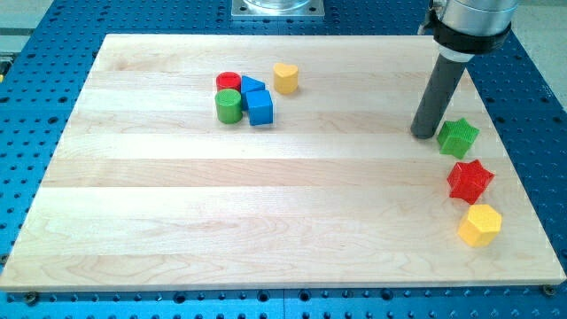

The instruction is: Move the green circle top right to the cube

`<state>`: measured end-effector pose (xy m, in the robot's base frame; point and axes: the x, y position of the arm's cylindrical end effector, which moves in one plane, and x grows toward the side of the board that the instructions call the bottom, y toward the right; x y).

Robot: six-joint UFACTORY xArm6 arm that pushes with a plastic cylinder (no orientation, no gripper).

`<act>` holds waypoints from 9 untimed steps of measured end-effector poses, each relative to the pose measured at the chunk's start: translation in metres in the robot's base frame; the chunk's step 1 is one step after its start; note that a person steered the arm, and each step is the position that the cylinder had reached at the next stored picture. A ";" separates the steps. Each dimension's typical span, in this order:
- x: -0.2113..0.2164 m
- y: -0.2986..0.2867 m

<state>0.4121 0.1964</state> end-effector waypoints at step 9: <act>-0.034 -0.235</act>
<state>0.3784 -0.0391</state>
